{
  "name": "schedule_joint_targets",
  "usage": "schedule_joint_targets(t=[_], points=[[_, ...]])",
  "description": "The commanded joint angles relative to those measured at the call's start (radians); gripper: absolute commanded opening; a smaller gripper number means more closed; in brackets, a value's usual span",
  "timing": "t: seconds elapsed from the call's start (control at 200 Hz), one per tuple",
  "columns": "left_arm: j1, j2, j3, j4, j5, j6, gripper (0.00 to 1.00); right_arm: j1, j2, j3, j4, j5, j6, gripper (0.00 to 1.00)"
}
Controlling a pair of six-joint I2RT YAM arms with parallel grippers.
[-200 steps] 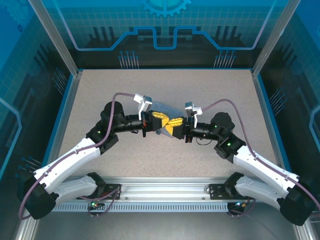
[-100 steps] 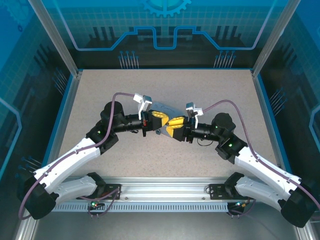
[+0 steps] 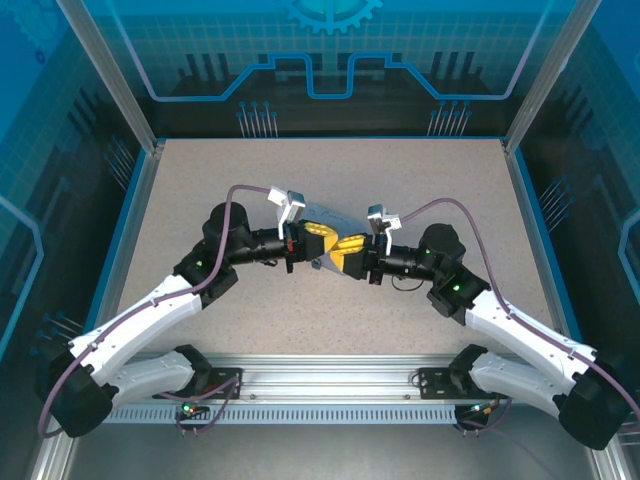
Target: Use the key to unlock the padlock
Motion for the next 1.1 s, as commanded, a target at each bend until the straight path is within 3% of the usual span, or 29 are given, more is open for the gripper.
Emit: schedule_joint_targets(t=[0.0,0.405,0.86,1.091], points=[[-0.003,0.001,0.009,0.011,-0.012,0.02,0.0,0.011,-0.006,0.033,0.015,0.002,-0.005,0.24],[-0.003,-0.007,0.005,0.012,-0.021,0.02,0.0,-0.01,-0.076,-0.023,-0.009,0.035,0.002,0.11],[-0.002,-0.002,0.001,0.032,-0.011,0.007,0.0,-0.014,-0.046,-0.014,0.0,0.039,0.009,0.0],[-0.003,-0.034,0.005,0.011,-0.069,0.023,0.37,-0.03,-0.068,-0.013,-0.125,0.094,-0.018,0.0]])
